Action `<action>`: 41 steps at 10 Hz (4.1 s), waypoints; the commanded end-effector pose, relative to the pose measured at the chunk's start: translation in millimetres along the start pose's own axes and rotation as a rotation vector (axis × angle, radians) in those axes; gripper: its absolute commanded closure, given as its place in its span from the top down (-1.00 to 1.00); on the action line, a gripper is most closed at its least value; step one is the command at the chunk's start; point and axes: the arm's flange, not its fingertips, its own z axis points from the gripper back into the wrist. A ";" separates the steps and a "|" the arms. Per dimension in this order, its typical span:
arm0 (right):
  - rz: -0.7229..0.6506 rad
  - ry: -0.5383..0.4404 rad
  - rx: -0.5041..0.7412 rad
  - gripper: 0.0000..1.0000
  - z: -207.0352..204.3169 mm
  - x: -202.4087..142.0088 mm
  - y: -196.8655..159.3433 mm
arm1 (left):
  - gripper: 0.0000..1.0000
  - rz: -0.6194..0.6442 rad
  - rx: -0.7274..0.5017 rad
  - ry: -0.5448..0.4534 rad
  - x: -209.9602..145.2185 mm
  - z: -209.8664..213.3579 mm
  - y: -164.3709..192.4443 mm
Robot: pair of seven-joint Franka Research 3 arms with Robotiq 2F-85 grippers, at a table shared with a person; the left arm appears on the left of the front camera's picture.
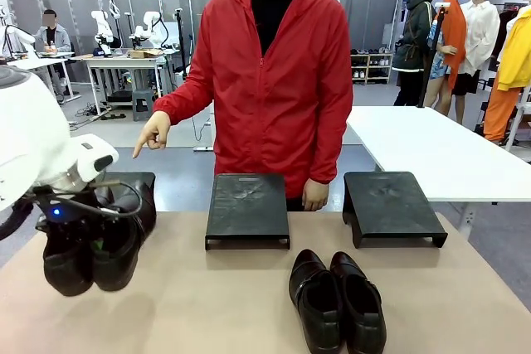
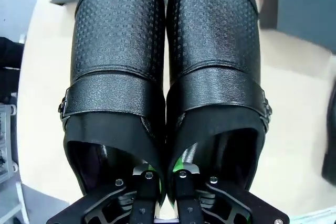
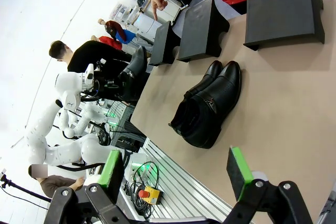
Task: Place the shoes on the stand as instructed by the person.
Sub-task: Pick up one pair of Shoes and place it on the Shoes Stand indicated by the person, then pick up another pair of Shoes and place it on the Shoes Stand indicated by the person.
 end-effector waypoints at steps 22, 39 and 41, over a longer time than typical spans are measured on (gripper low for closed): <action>0.023 -0.008 0.011 1.00 1.6 0.7 0.1 | -0.85 -0.114 0.012 -0.166 215.0 -147.2 69.1; 0.023 -0.008 0.011 1.00 1.6 0.7 0.1 | 0.94 -0.094 0.004 -0.168 211.3 -128.4 75.6; 0.023 -0.008 0.011 1.00 1.6 0.7 0.1 | 0.94 -0.094 0.004 -0.168 211.3 -128.4 75.6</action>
